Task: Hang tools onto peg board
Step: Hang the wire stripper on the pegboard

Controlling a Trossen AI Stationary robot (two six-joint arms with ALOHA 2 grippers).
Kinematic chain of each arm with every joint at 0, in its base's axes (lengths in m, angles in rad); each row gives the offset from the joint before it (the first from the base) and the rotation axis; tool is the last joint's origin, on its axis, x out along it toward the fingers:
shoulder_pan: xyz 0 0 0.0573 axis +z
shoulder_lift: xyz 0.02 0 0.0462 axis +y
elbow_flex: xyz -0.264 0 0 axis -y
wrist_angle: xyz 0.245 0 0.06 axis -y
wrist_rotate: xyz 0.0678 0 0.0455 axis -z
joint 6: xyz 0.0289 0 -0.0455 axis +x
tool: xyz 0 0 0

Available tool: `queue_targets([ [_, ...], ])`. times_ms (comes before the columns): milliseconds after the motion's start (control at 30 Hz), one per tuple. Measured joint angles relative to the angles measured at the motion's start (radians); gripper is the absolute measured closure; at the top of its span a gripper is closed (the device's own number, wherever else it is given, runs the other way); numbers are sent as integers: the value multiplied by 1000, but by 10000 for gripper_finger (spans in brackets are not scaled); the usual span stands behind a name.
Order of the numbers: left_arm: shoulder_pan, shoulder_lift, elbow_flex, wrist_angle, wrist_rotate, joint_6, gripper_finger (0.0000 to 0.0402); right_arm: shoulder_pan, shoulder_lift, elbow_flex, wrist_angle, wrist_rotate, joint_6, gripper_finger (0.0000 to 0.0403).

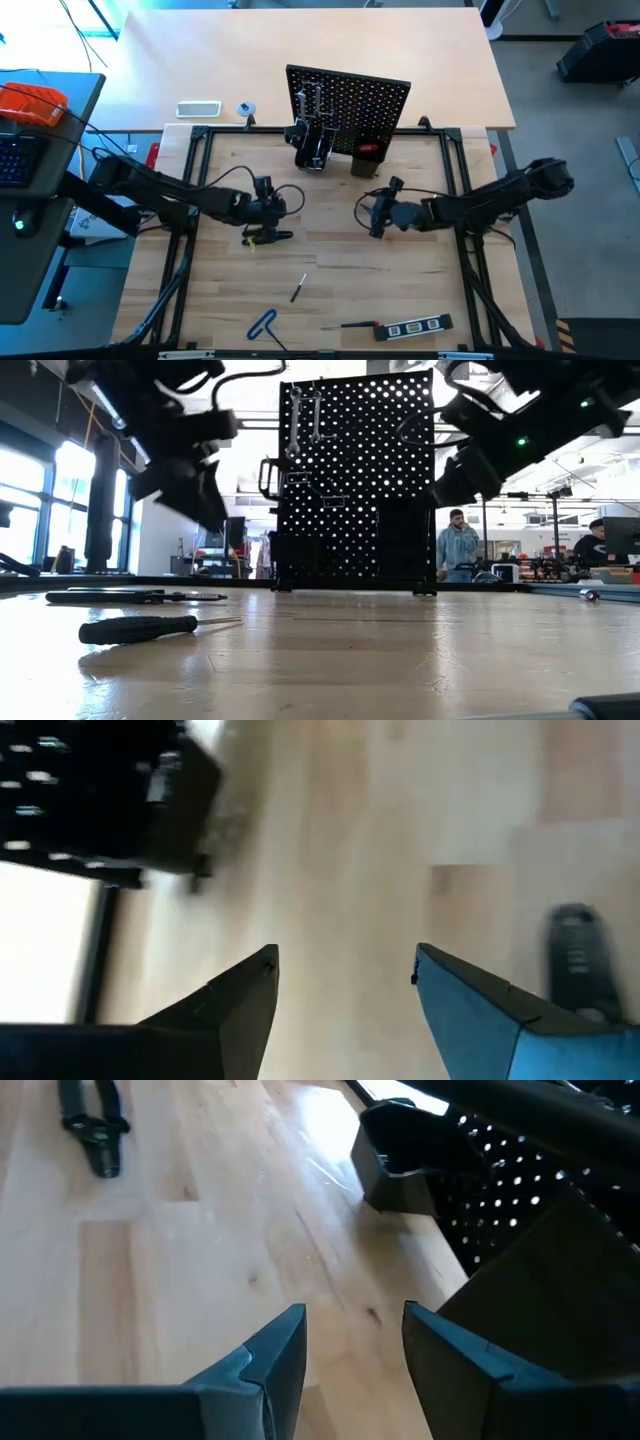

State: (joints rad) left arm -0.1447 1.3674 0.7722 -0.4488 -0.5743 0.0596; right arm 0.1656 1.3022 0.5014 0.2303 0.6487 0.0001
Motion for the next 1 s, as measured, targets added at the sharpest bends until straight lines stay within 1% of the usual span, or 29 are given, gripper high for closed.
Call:
queue_targets([
  [133, -43, 0, -88, 99, 39, -51, 181, -58, 0, 0, 23, -49, -29, 242],
  [233, -76, 0, -145, 173, 51, -82, 182, -107, 0, 0, 22, -56, -41, 242],
  [333, -108, 0, -194, 221, 53, -108, 182, -158, 0, 0, 17, -60, -52, 242],
  [433, -141, -1, -230, 264, 50, -121, 182, -210, 0, 0, 23, -102, -61, 242],
  [567, -181, -1, -274, 305, 31, -137, 182, -270, 0, 0, 23, -128, -61, 242],
  [700, -205, -17, -341, 344, 26, -186, 182, -325, 0, 0, 22, -161, -72, 242],
  [833, -238, -90, -406, 389, 23, -242, 182, -367, 0, 0, 22, -202, -78, 242],
  [1000, -288, -236, -462, 411, 5, -267, 182, -400, 0, 0, 22, -205, -91, 242],
])
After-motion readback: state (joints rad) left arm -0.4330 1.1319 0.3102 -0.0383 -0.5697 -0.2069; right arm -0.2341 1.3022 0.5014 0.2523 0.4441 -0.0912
